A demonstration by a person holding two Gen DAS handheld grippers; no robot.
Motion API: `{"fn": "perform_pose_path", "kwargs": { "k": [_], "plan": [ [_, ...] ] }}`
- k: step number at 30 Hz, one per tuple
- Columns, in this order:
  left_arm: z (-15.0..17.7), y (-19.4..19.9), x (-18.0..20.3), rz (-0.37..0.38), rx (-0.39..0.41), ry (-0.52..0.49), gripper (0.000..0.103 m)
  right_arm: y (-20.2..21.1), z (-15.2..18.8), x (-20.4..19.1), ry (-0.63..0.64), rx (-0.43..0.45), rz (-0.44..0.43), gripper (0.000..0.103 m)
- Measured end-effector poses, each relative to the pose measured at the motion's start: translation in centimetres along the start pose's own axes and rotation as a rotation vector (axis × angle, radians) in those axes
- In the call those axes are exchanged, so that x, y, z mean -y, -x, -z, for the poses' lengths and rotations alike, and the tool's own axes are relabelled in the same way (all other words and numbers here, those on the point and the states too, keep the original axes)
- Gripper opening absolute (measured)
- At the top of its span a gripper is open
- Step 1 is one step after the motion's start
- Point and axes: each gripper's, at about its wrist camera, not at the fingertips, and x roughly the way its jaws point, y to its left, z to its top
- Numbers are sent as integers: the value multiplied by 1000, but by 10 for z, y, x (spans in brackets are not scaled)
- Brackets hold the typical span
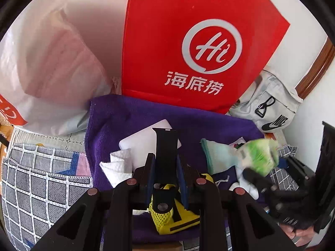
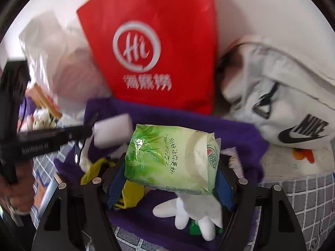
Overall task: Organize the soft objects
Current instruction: 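Open both grippers to drop the tissue packet and strap onto the towel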
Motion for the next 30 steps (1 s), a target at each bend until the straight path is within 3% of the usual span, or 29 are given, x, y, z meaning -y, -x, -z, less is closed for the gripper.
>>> {"fn": "perform_pose_path", "kwargs": {
  "k": [8, 14, 21, 25, 30],
  "plan": [
    [2, -18, -7, 20, -58, 41, 20, -27, 9, 5, -10, -89, 19, 75],
    [5, -24, -2, 29, -75, 42, 21, -33, 12, 6, -18, -111, 11, 77],
    [4, -31, -5, 46, -107, 65, 21, -34, 10, 8, -29, -106, 2, 85],
    [3, -22, -5, 50, -95, 59, 45, -28, 8, 10, -63, -91, 21, 86],
    [3, -6, 1, 24, -78, 37, 51, -14, 5, 10, -84, -85, 30, 86]
  ]
}}
